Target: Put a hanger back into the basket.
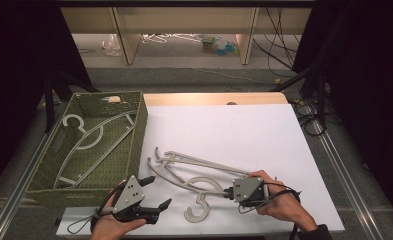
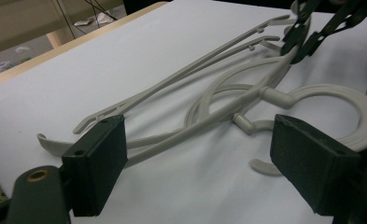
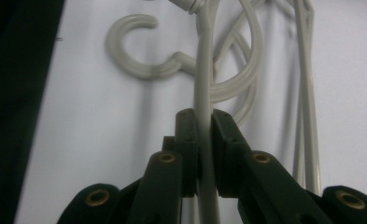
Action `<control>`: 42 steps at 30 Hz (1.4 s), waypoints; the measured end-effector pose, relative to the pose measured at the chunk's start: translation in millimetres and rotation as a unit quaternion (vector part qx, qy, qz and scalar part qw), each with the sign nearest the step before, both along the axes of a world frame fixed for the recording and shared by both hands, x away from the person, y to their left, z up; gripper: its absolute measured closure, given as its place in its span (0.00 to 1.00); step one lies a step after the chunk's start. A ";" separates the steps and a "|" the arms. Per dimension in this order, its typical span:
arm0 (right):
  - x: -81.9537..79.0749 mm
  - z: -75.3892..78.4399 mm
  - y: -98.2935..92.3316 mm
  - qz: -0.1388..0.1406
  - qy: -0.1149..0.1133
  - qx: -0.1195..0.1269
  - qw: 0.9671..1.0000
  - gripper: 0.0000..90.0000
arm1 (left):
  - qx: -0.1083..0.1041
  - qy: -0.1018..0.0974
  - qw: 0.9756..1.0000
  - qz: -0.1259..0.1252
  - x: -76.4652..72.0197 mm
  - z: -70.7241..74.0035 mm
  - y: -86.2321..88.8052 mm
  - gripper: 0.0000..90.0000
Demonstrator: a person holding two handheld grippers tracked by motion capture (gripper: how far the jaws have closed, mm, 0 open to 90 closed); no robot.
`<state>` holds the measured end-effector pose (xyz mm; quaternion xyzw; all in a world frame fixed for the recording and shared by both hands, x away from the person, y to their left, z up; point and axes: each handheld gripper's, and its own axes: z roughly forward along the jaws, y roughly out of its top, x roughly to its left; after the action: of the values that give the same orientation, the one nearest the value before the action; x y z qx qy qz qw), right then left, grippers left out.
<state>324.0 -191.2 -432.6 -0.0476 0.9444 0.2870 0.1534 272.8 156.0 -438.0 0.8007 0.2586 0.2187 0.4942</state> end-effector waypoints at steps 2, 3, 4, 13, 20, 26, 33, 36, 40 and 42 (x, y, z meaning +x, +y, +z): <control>-4.9 3.6 -2.9 0.004 -0.002 0.003 1.000 0.92 | 0.001 0.002 1.000 0.003 -1.0 -0.5 -0.7 0.21; -6.6 5.5 -4.2 0.008 -0.004 0.007 1.000 0.92 | 0.002 0.000 1.000 0.004 -0.9 -0.6 -1.0 0.21; -9.1 7.6 -6.0 0.005 -0.006 0.011 1.000 0.92 | 0.004 -0.001 1.000 0.004 -1.2 -0.9 -1.7 0.21; -17.3 17.4 -10.2 0.021 0.004 0.035 0.999 0.92 | 0.040 -0.018 0.999 -0.017 5.2 -6.9 -20.0 0.23; -17.9 18.3 -6.6 0.023 0.009 0.040 0.999 0.92 | 0.092 -0.028 0.994 -0.060 15.6 -17.3 -40.5 0.28; -19.0 19.9 -7.0 0.021 0.012 0.044 0.999 0.92 | 0.141 -0.039 0.985 -0.087 19.6 -24.1 -54.4 0.36; -19.5 21.0 -6.5 0.023 0.015 0.047 0.998 0.92 | 0.164 -0.068 0.978 -0.110 23.8 -22.3 -68.1 0.54; -18.3 21.1 -7.2 0.025 0.015 0.052 0.998 0.91 | 0.180 -0.084 0.971 -0.135 21.4 -18.0 -70.5 0.69; -17.1 21.3 -7.4 0.023 0.018 0.057 0.998 0.91 | 0.212 -0.121 0.958 -0.151 16.6 -10.6 -71.3 0.78; -17.2 22.7 -8.2 0.021 0.018 0.063 0.998 0.91 | 0.215 -0.130 0.955 -0.155 15.5 -5.9 -70.7 0.79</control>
<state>306.8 -199.5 -409.9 -0.0526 0.9257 0.3502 0.1330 288.4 85.3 -443.9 0.8828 0.0118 0.2923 0.3675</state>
